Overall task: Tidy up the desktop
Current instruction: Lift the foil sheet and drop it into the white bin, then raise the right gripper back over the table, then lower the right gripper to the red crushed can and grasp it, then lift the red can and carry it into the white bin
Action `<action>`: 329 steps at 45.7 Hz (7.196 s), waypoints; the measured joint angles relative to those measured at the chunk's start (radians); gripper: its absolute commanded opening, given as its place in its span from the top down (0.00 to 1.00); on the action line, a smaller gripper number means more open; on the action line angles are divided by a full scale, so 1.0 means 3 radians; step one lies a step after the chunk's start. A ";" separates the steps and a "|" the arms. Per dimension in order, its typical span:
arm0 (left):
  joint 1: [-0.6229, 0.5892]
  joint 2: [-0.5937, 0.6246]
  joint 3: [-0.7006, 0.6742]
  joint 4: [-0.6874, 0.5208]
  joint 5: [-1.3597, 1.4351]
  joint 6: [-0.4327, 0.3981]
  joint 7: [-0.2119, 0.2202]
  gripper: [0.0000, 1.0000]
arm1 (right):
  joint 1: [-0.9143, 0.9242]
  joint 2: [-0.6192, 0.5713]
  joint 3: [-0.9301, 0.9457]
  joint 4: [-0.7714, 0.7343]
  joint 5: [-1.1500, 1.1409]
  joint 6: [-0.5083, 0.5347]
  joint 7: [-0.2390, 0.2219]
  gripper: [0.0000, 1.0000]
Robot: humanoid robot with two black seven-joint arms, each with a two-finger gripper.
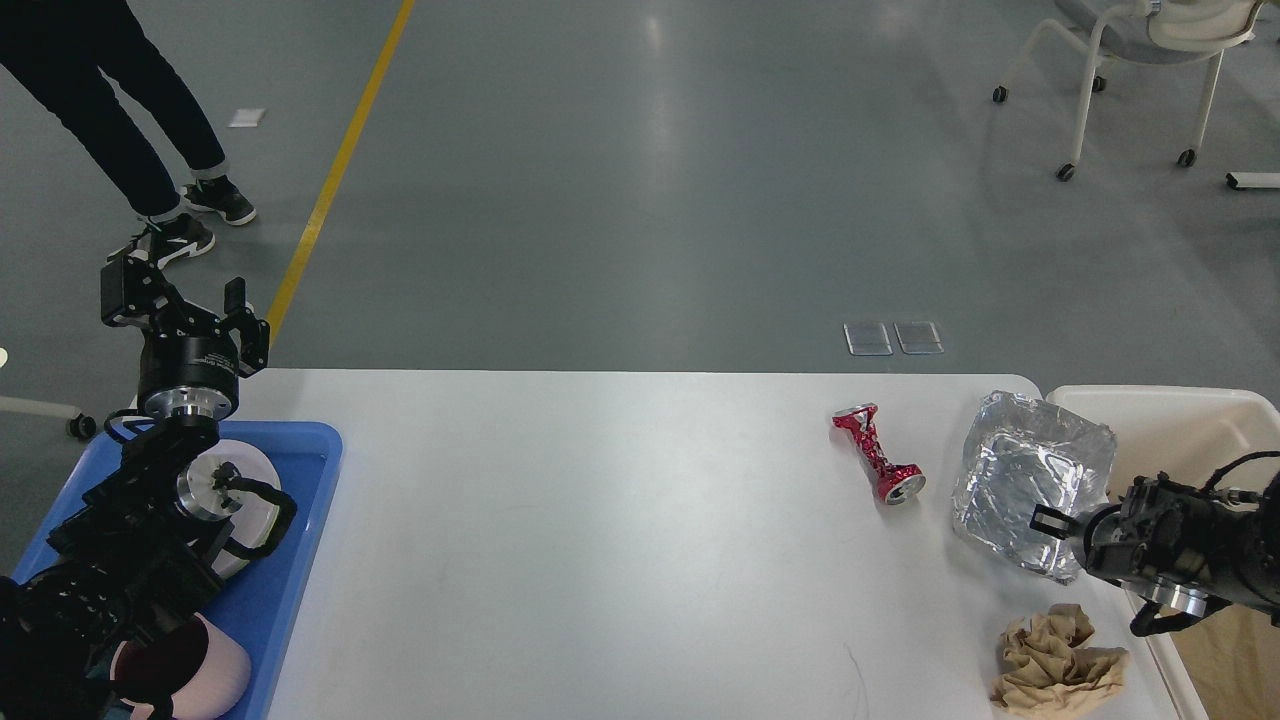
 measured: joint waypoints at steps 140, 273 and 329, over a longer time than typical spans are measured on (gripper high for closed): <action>0.0000 0.0002 0.0004 0.0000 0.0000 0.0000 0.0000 0.03 | 0.4307 0.0227 0.0177 0.1715 0.0125 0.3263 -0.0044 0.00; 0.0000 0.0006 0.0004 0.0000 0.0000 0.0000 -0.0004 0.03 | 0.1459 0.0229 0.0146 0.0781 -0.1103 -0.0070 -0.0073 0.90; 0.0000 0.0005 0.0004 0.0000 0.0000 0.0000 -0.0001 0.03 | 0.0703 -0.1106 0.0021 0.0155 -0.0477 0.0288 -0.0073 0.31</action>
